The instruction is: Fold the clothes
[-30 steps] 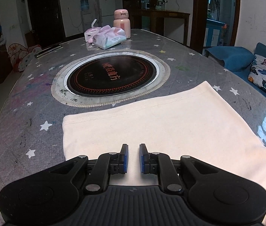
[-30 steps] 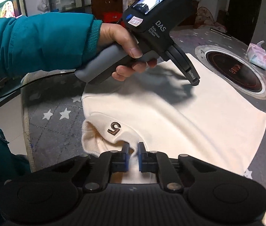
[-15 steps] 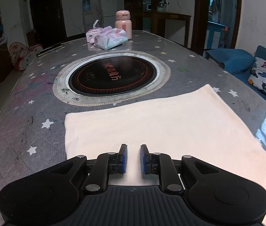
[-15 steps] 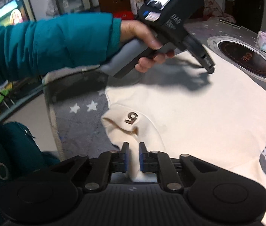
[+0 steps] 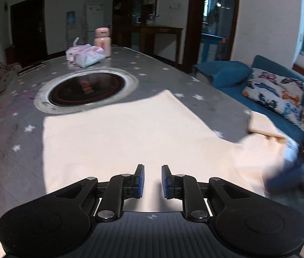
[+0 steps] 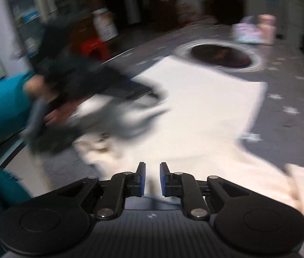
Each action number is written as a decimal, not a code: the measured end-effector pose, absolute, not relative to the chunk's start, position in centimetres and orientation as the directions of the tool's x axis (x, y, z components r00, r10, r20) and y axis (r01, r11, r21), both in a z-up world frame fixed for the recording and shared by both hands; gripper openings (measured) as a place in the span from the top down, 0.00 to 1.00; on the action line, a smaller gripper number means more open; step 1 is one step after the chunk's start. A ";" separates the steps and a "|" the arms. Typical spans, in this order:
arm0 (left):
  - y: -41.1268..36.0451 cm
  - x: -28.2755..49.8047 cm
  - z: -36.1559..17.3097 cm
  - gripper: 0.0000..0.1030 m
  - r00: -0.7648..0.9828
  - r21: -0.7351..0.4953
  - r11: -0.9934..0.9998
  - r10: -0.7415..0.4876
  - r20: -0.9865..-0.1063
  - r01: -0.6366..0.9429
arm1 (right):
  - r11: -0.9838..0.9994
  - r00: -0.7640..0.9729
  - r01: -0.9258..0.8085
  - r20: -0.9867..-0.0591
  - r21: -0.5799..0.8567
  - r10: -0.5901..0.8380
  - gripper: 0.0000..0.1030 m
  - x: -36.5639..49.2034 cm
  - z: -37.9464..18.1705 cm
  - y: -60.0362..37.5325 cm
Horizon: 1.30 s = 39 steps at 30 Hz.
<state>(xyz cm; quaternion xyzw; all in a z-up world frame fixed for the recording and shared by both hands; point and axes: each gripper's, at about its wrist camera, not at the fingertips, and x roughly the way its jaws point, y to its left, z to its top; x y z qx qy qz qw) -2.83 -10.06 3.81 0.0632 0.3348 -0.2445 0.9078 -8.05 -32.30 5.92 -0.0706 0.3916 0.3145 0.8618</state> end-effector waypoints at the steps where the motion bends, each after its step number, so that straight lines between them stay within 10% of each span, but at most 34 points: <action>1: -10.3 -3.5 3.7 0.79 0.651 -0.053 0.867 -0.411 -0.638 0.496 | 0.825 0.532 -0.555 -0.716 0.107 0.451 0.83 -7.7 6.0 -33.3; 16: -12.9 -8.0 2.3 0.71 0.591 -0.048 0.824 -0.443 -0.674 0.564 | 0.971 0.688 -0.236 -0.713 -0.044 0.135 0.75 -2.3 3.0 -41.0; 24: -13.2 -8.4 1.9 0.70 0.574 -0.041 0.810 -0.449 -0.684 0.584 | 0.984 0.744 -0.164 -0.664 -0.075 0.074 0.96 -3.2 3.7 -41.5; 39: -13.2 -8.5 1.7 0.67 0.560 -0.046 0.797 -0.463 -0.687 0.603 | 0.991 0.770 0.129 -0.625 -0.046 -0.130 0.91 -8.4 4.3 -48.5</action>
